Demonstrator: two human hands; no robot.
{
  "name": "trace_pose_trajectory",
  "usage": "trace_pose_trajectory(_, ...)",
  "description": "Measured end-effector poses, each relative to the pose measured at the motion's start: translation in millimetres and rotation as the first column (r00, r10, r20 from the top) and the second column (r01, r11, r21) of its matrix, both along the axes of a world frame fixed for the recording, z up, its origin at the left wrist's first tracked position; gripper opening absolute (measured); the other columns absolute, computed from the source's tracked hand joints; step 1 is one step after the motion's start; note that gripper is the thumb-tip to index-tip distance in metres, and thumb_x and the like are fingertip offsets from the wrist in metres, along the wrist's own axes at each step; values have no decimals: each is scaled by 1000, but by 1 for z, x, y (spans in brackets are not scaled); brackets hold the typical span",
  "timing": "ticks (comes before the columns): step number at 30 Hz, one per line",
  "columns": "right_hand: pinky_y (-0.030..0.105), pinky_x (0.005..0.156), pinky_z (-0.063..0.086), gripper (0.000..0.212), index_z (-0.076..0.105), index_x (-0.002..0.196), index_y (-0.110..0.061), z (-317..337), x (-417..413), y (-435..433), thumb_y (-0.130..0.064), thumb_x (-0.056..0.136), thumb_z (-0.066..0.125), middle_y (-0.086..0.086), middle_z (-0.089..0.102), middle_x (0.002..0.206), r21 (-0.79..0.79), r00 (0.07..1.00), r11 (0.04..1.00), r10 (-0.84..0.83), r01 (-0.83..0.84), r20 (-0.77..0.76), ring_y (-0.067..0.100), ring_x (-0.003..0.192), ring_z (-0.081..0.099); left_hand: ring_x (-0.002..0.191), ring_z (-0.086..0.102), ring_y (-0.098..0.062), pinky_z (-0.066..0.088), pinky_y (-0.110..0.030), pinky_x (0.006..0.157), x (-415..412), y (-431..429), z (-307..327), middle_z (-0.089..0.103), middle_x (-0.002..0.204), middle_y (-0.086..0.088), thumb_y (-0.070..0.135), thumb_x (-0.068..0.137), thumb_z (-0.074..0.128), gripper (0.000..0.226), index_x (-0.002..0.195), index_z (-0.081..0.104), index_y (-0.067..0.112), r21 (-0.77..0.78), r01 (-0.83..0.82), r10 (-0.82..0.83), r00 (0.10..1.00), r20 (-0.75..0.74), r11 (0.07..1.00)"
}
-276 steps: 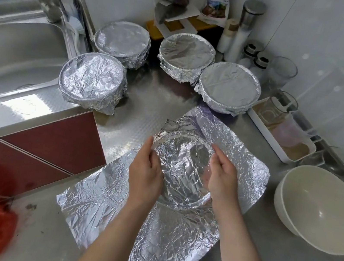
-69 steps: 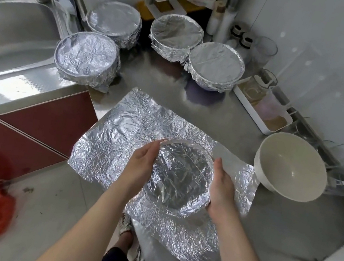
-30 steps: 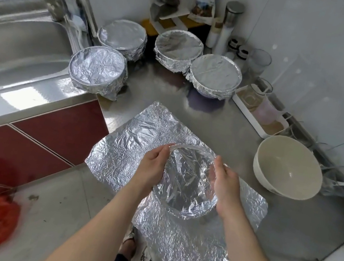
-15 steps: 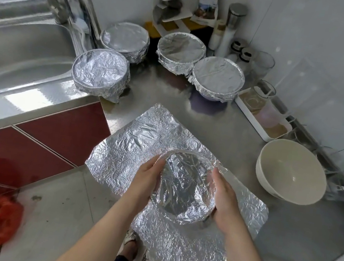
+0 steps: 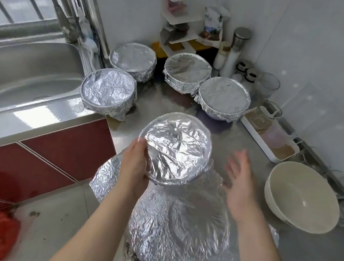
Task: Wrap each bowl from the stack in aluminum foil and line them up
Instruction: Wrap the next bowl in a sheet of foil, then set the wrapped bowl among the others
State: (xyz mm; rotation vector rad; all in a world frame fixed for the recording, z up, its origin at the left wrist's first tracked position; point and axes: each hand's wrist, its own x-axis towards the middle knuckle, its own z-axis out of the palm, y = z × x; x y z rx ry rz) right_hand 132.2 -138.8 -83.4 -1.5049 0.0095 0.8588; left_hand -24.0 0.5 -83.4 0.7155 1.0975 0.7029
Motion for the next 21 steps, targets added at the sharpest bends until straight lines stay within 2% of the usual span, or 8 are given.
trace_pose_trajectory(2,42,99,41,75,41,143,-35,-3,-17,6,-74,79,48,-8,47,144,37,999,999,-14,15,-41,12,122,50,40,31,-10,25,-31,47,4,4,3,38,53,3,18,101,44,32,70,48,18,37,-45,47,998,-42,998)
trace_pose_trajectory(4,47,104,41,92,42,142,-38,-9,-36,18,-82,62,61,-8,48,143,107,993,994,28,-15,-117,18,124,51,39,32,-8,25,-26,42,7,0,4,40,49,7,18,103,41,34,70,50,20,72,-42,46,997,-61,997)
trace_pose_trajectory(8,45,113,30,70,41,139,-49,-8,-46,54,-74,76,58,-22,44,143,118,995,993,-19,30,-93,9,132,40,53,31,-12,23,-29,51,13,-1,0,40,60,6,24,103,42,32,74,56,23,124,-34,48,993,-112,992)
trace_pose_trajectory(11,47,112,36,70,55,129,-43,-13,-37,79,-74,66,62,-17,56,136,92,995,993,-63,70,-77,12,127,50,57,31,-14,24,-31,54,17,14,-4,39,61,5,24,101,43,36,66,53,22,82,-78,87,990,-114,994)
trace_pose_trajectory(14,50,110,38,74,59,127,-35,-22,-22,102,-71,62,65,-12,60,132,62,994,997,-47,53,-94,17,124,54,69,44,-18,36,-35,68,22,30,0,49,67,5,28,97,44,32,70,62,27,83,-69,77,992,-99,994)
trace_pose_trajectory(16,52,108,39,72,60,125,-32,-25,-10,119,-69,63,65,-9,59,132,17,992,999,-38,40,-117,20,123,54,70,43,-15,35,-33,70,28,46,2,48,70,5,26,100,41,23,81,54,21,112,-37,56,984,-172,993)
trace_pose_trajectory(19,58,104,40,72,64,117,-34,-29,9,148,-69,54,68,-3,61,129,-64,979,998,2,-15,-204,28,117,58,76,40,-19,34,-35,73,38,76,3,44,75,2,25,98,39,24,76,47,20,104,22,2,972,-234,994)
trace_pose_trajectory(21,64,94,46,67,65,114,-32,-31,21,171,-64,56,71,3,67,119,-44,964,998,41,-54,-262,34,106,64,79,39,-18,35,-37,76,46,100,-1,44,79,-1,27,96,40,21,77,47,19,55,17,-3,971,-239,998)
